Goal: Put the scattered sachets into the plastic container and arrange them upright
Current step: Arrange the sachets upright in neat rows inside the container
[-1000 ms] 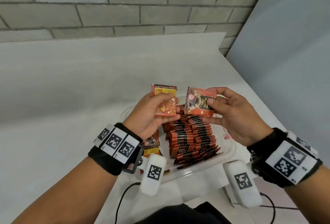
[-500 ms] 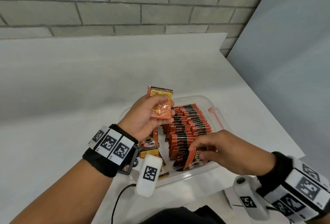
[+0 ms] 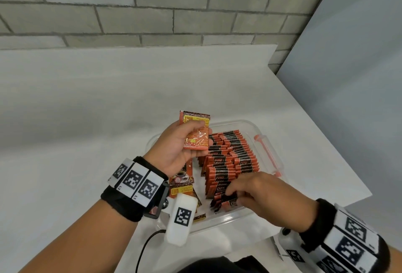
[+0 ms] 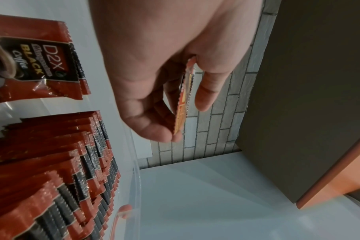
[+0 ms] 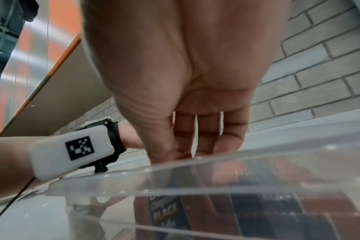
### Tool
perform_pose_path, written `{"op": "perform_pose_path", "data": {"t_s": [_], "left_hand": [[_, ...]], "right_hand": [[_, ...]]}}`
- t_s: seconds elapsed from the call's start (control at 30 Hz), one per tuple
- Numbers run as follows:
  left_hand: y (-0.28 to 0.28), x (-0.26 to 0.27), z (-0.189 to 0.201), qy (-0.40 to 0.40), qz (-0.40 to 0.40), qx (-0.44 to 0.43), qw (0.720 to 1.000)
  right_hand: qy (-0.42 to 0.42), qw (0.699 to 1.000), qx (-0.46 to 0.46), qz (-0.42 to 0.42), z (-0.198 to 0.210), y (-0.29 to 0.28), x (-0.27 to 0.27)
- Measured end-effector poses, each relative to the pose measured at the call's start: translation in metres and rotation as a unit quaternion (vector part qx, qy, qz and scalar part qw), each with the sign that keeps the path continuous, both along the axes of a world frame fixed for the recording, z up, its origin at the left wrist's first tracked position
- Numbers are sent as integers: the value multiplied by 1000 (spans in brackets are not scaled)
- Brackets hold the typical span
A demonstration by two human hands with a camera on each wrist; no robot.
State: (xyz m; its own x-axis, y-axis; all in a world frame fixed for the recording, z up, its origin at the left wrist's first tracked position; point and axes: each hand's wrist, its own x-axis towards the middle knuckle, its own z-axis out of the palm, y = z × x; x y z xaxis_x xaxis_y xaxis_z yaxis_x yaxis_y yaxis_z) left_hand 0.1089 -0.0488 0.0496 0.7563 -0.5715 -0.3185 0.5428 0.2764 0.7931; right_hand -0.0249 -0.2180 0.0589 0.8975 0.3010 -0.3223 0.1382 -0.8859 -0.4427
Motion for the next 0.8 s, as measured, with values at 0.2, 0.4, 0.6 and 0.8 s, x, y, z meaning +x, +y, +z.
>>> {"op": "perform_pose_path", "data": {"t_s": [0.2,0.4,0.6,0.8], "left_hand": [[2,-1,1,3,-3,4,1000],[1,-3,3,0,-7,4,1000],[2,-3,2,1,-3,11,1000],[3,-4,3,2,-14,-15,1000]], "right_hand": [[11,999,-33,-5,0,2,4],[15,997,-74,6,-2,7,9],[34,997,-66,10,-7,10,12],[28,994,-100,37,-8,14,20]]}}
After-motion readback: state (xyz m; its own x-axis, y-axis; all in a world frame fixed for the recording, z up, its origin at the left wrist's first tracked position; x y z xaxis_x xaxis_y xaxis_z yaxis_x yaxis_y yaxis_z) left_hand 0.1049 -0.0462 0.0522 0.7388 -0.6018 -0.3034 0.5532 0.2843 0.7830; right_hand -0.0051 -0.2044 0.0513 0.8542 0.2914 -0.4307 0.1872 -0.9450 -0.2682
